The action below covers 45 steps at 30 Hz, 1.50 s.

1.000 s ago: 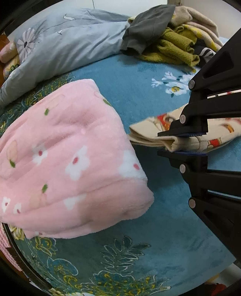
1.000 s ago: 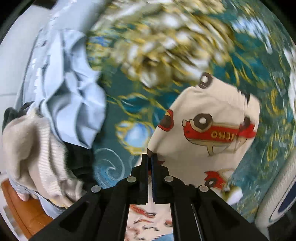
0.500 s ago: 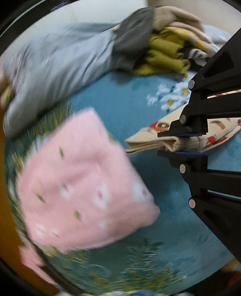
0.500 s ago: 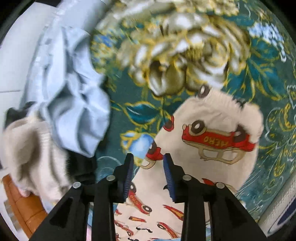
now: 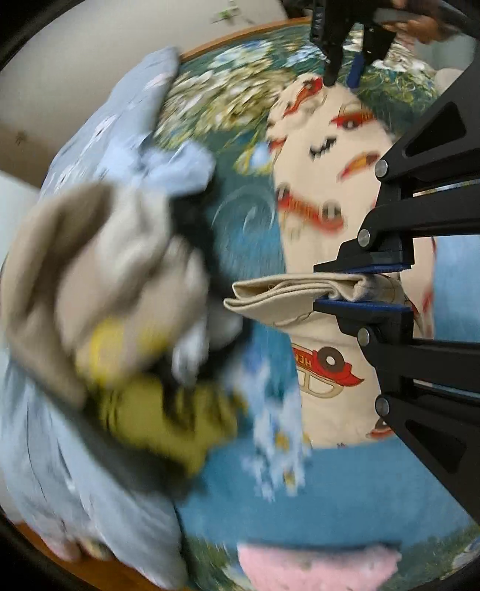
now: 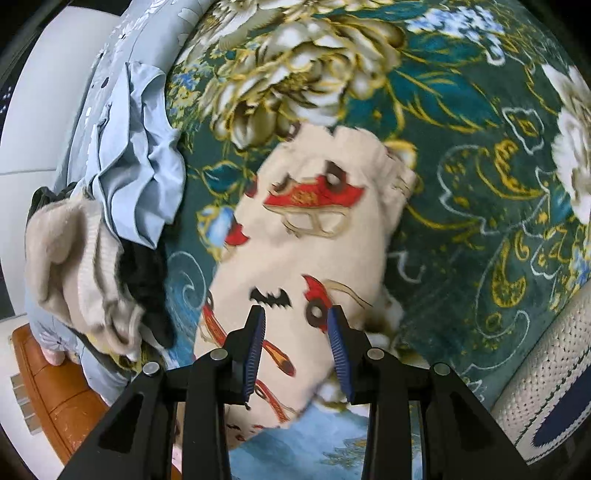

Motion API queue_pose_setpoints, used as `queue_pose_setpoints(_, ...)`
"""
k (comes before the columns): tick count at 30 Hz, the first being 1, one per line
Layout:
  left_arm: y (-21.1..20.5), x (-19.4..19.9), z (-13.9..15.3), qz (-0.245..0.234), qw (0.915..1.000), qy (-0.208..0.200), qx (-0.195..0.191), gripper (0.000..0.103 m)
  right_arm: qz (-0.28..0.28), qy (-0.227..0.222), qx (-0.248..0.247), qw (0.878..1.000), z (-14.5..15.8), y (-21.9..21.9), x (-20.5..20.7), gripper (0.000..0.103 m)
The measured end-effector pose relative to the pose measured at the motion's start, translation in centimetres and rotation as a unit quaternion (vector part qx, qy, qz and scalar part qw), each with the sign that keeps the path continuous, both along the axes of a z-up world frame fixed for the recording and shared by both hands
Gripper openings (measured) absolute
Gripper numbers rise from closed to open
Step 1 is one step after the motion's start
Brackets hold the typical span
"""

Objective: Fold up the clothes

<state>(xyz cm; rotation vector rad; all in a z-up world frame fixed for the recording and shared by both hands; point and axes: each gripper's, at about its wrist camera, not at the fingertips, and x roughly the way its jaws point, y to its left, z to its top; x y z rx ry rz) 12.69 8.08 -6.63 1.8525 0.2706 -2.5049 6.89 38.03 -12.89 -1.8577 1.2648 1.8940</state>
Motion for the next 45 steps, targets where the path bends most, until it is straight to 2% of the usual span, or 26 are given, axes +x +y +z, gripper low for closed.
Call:
queue_pose_setpoints(4,5.4,-0.8,-2.6,-0.039,0.9989,-0.027,-0.001,0.013,0.013,0.014,-0.002,1.000,-0.1,1.0,1.5,0.036)
queue_pose_setpoints(7,7.0,-0.5,-4.7,-0.056,0.9961,-0.067,0.006,0.015,0.008,0.023,-0.006,1.000,-0.3,1.9,2.3,0.037)
queue_pose_setpoints(8,7.4,-0.5,-5.4,-0.061,0.9948,-0.080,0.013,0.018,0.005,0.027,-0.007,1.000,-0.4,2.3,2.5,0.040)
queue_pose_setpoints(9,7.6,-0.3,-5.8,-0.065,0.9938,-0.088,0.017,0.026,0.001,0.030,-0.008,1.000,-0.4,2.7,2.8,0.045)
queue_pose_setpoints(10,7.6,-0.2,-6.1,-0.068,0.9926,-0.097,0.025,0.031,-0.003,0.032,-0.009,0.999,-0.5,3.0,3.1,0.046)
queue_pose_setpoints(12,7.5,0.0,-6.7,-0.066,0.9898,-0.116,0.049,0.056,-0.009,0.035,-0.011,0.999,-0.8,3.7,3.5,0.047)
queue_pose_setpoints(13,7.2,0.0,-6.9,-0.061,0.9882,-0.124,0.066,0.059,-0.009,0.036,-0.011,0.999,-1.0,4.1,3.7,0.047)
queue_pose_setpoints(14,6.9,0.0,-6.9,-0.057,0.9868,-0.128,0.080,0.060,-0.009,0.038,-0.011,0.999,-1.3,4.4,3.7,0.051)
queue_pose_setpoints(15,6.5,0.1,-6.9,-0.049,0.9850,-0.133,0.099,0.062,-0.008,0.041,-0.012,0.999,-1.4,4.6,3.7,0.060)
queue_pose_setpoints(16,5.9,0.2,-6.7,-0.040,0.9830,-0.137,0.115,0.063,-0.008,0.043,-0.017,0.999,-1.8,4.8,3.4,0.062)
queue_pose_setpoints(19,3.7,0.4,-5.9,-0.015,0.9782,-0.138,0.154,0.066,-0.008,0.052,-0.032,0.998,-3.0,5.4,2.5,0.063)
queue_pose_setpoints(22,-0.1,1.5,-4.4,0.021,0.9760,-0.125,0.177,0.067,-0.021,0.055,-0.035,0.998,-4.3,6.2,1.3,0.063)
queue_pose_setpoints(25,-4.6,3.3,-3.2,0.077,0.9784,-0.117,0.152,0.068,-0.049,0.056,-0.030,0.997,-5.5,7.3,0.4,0.063)
queue_pose_setpoints(27,-7.6,5.1,-2.6,0.121,0.9757,-0.121,0.137,0.068,-0.062,0.051,-0.029,0.996,-6.2,7.9,-0.1,0.063)
queue_pose_setpoints(29,-10.5,7.3,-2.3,0.178,0.9666,-0.126,0.134,0.068,-0.073,0.044,-0.033,0.996,-7.0,8.2,-0.5,0.063)
queue_pose_setpoints(33,-15.5,12.3,-1.1,0.287,0.9404,-0.126,0.132,0.068,-0.081,0.029,-0.026,0.996,-7.6,8.0,-1.3,0.063)
queue_pose_setpoints(35,-17.7,14.3,-0.2,0.333,0.9281,-0.118,0.118,0.068,-0.090,0.023,-0.024,0.995,-7.7,8.0,-1.5,0.061)
queue_pose_setpoints(36,-18.9,15.3,0.5,0.355,0.9228,-0.111,0.099,0.068,-0.085,0.019,-0.019,0.996,-7.7,7.9,-1.7,0.052)
queue_pose_setpoints(38,-22.0,16.9,1.8,0.399,0.9093,-0.107,0.046,0.068,-0.073,0.012,-0.008,0.997,-7.5,7.7,-2.2,0.045)
queue_pose_setpoints(40,-25.5,18.6,3.1,0.443,0.8893,-0.114,-0.011,0.068,-0.061,0.004,0.004,0.998,-7.3,7.6,-2.7,0.042)
queue_pose_setpoints(42,-29.1,20.3,4.8,0.482,0.8650,-0.120,-0.069,0.068,-0.049,-0.004,0.015,0.999,-7.1,7.4,-3.3,0.039)
queue_pose_setpoints(44,-31.0,21.3,6.1,0.503,0.8490,-0.121,-0.109,0.068,-0.046,-0.002,0.030,0.998,-6.2,6.9,-3.6,0.034)
queue_pose_setpoints(45,-31.7,21.9,6.7,0.510,0.8443,-0.117,-0.114,0.068,-0.040,0.007,0.040,0.998,-5.3,6.5,-3.8,0.031)
